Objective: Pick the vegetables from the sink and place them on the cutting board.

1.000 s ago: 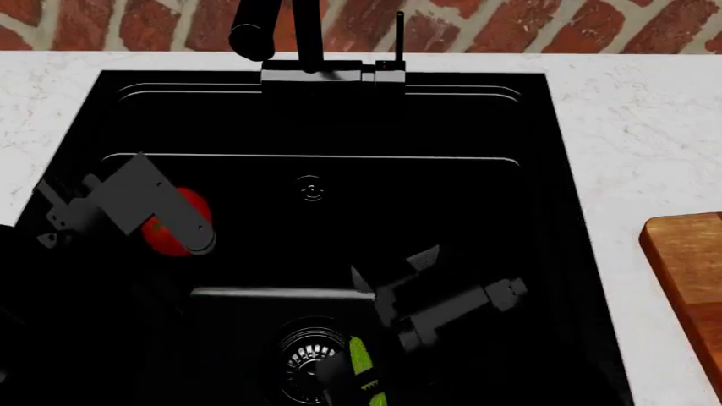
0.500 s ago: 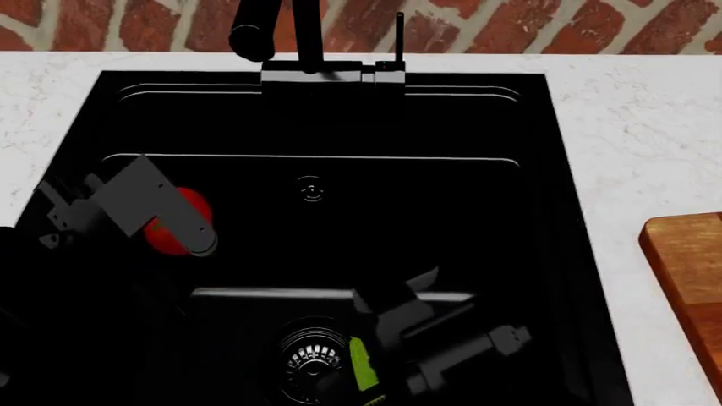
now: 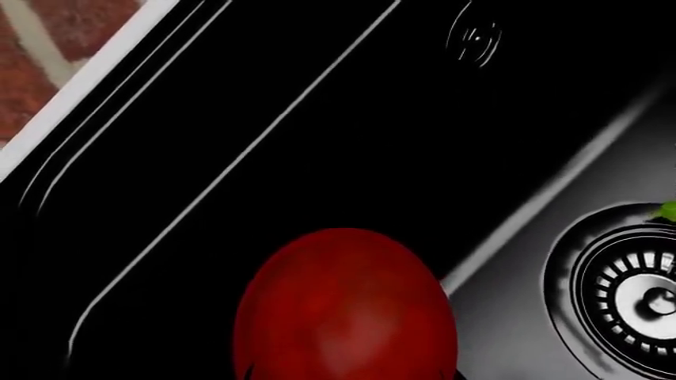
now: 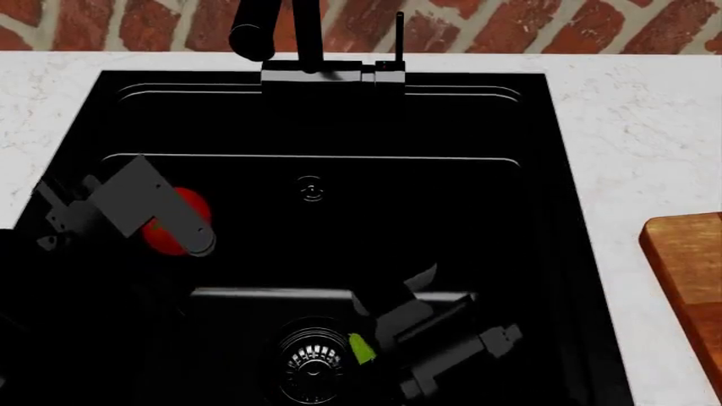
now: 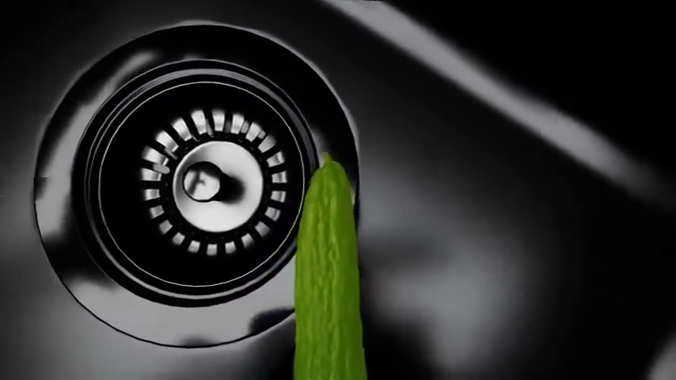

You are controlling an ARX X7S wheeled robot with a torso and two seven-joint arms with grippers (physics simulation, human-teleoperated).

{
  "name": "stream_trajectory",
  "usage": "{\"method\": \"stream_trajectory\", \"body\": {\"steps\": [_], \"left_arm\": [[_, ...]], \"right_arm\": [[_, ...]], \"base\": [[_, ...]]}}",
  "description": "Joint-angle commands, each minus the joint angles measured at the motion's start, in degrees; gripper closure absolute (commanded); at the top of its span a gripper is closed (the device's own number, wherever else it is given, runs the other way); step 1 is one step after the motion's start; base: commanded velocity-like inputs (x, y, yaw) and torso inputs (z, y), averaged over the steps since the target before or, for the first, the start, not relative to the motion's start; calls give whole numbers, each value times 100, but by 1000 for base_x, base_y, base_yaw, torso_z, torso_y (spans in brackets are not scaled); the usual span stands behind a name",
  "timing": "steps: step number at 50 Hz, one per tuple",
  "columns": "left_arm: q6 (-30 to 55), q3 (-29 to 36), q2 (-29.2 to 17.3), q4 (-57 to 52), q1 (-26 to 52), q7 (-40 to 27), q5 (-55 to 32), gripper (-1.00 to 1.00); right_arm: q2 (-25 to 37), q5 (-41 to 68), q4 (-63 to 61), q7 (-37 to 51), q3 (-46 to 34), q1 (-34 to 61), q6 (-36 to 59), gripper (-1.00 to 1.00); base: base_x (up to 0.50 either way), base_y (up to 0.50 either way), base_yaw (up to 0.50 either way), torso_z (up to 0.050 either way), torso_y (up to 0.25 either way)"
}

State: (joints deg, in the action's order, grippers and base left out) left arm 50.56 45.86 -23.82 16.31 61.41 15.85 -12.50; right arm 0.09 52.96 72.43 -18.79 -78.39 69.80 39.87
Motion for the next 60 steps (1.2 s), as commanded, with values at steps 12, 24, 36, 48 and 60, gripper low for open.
{"method": "stream_trajectory", "body": {"steps": [12, 24, 36, 48, 60], "left_arm": [[-19, -286, -53, -82, 32, -337, -14, 100], [-37, -363, -133, -248, -52, -403, -50, 100], [106, -573, -239, -401, -180, -628, -102, 100], [285, -887, -404, -906, -525, -999, -192, 100], [413, -830, -374, -1238, -568, -1177, -125, 100]], "right_arm": [[-4, -217, 127, -887, -370, 811, 447, 100], [1300, 378, -2454, 222, 65, 1354, 1438, 100], [2184, 747, -4006, 1178, 475, 1437, 1719, 100], [2803, 811, -4836, 1864, 758, 1061, 1371, 100], [3397, 1191, -5850, 2447, 1088, 939, 1461, 100]], "base": [[-1, 0, 0, 0, 0], [0, 0, 0, 0, 62], [-10, 0, 0, 0, 250], [-1, 0, 0, 0, 250], [-437, 0, 0, 0, 0]]}}
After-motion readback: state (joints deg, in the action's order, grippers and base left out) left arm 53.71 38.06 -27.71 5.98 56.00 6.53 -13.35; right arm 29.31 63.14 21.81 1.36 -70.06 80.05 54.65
